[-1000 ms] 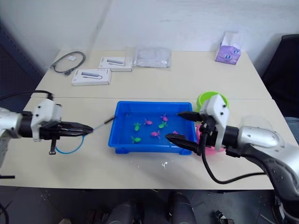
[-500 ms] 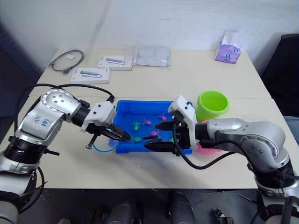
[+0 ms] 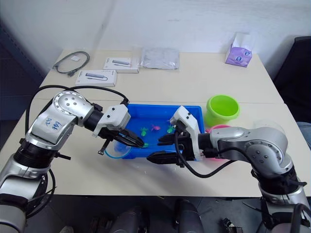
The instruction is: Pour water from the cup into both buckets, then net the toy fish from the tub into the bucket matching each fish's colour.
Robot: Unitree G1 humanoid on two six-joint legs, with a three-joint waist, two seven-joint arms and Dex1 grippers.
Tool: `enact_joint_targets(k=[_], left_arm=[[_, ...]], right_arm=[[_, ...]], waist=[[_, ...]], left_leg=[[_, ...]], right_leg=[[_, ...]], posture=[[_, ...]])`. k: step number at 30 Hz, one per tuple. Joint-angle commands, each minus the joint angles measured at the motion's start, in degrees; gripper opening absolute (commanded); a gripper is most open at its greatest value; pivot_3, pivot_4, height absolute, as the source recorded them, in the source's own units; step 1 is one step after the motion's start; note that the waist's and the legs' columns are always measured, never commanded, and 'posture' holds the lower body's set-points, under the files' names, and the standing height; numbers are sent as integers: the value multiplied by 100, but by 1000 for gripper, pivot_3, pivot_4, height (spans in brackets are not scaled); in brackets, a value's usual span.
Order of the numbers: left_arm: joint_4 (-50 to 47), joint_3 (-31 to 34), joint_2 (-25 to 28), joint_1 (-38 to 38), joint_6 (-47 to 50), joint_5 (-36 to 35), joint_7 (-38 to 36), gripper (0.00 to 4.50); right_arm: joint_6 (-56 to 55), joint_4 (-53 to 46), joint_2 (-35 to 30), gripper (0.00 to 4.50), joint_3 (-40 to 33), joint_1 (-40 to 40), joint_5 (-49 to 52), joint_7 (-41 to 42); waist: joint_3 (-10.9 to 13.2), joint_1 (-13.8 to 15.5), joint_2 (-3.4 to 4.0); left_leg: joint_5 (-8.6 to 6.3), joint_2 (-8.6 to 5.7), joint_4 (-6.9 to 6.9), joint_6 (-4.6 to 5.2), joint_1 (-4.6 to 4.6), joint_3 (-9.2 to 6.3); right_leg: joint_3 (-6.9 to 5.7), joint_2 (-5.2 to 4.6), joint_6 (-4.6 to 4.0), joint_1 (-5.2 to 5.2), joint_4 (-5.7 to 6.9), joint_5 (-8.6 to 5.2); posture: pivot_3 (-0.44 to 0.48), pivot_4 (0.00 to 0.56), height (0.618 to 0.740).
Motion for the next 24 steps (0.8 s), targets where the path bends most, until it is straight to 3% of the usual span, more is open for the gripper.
enact_joint_targets(k=[1, 2, 5, 12, 24], left_arm=[[-196, 57, 3, -30, 7, -45, -1, 46], [-189, 56, 6, -22, 1, -38, -4, 46], [-176, 61, 5, 8, -8, -25, 17, 0], [-185, 28, 26, 57, 0, 19, 36, 0], [-84, 43, -8, 147, -141, -30, -19, 0]], right_arm=[[-59, -58, 97, 4500, -213, 84, 153, -40], [-62, -58, 104, 4500, -214, 96, 141, -39], [-81, -74, 104, 3610, -222, 161, 107, -46], [-172, -102, 125, 35, -264, 239, 56, -56], [-206, -121, 134, 35, -311, 278, 10, 2]], waist=[[0, 2, 0], [0, 3, 0], [0, 6, 0], [0, 6, 0], [0, 7, 0]], left_leg=[[0, 0, 0, 0, 0, 0], [0, 0, 0, 0, 0, 0], [0, -1, 0, 0, -1, 0], [0, -1, 1, 0, 0, 0], [0, -1, 2, 0, 0, 0]], right_leg=[[0, 0, 0, 0, 1, 0], [0, 0, 0, 0, 1, 0], [0, 0, 0, 0, 0, 0], [-1, 0, 0, 0, 0, 0], [-1, 1, 0, 0, 2, 0]], posture=[[0, 150, 740], [0, 150, 740], [0, 150, 740], [0, 150, 740], [0, 150, 740]])
